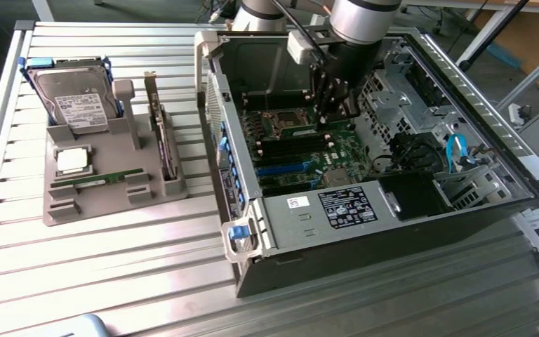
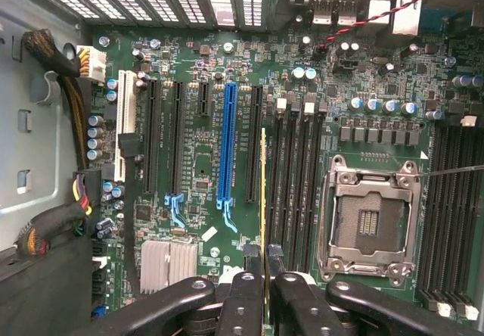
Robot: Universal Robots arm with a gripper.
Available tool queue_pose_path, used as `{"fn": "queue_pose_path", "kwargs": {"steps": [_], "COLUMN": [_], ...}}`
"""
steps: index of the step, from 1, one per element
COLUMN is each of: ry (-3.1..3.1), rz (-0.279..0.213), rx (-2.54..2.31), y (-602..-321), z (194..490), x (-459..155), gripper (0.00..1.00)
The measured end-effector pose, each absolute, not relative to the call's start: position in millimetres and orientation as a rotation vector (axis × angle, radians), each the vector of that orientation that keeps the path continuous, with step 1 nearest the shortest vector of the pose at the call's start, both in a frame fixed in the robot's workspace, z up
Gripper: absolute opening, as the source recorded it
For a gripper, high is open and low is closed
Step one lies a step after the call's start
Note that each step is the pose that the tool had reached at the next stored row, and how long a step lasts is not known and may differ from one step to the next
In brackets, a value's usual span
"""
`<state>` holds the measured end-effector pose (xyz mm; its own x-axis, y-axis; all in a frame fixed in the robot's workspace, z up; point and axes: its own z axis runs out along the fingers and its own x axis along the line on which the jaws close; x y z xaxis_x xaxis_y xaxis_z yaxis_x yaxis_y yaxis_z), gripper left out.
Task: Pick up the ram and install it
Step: 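Insert the ram into the slot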
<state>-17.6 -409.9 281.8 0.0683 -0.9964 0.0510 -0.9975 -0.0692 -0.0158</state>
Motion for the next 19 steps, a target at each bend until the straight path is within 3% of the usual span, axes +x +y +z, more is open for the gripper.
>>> {"fn": "queue_pose_path", "kwargs": {"steps": [19], "ry": [-2.128], "rz": [0.075], "rx": [2.278], "y": [-409.9], "z": [276.1], "x": [-22.3], "gripper": [0.13]}}
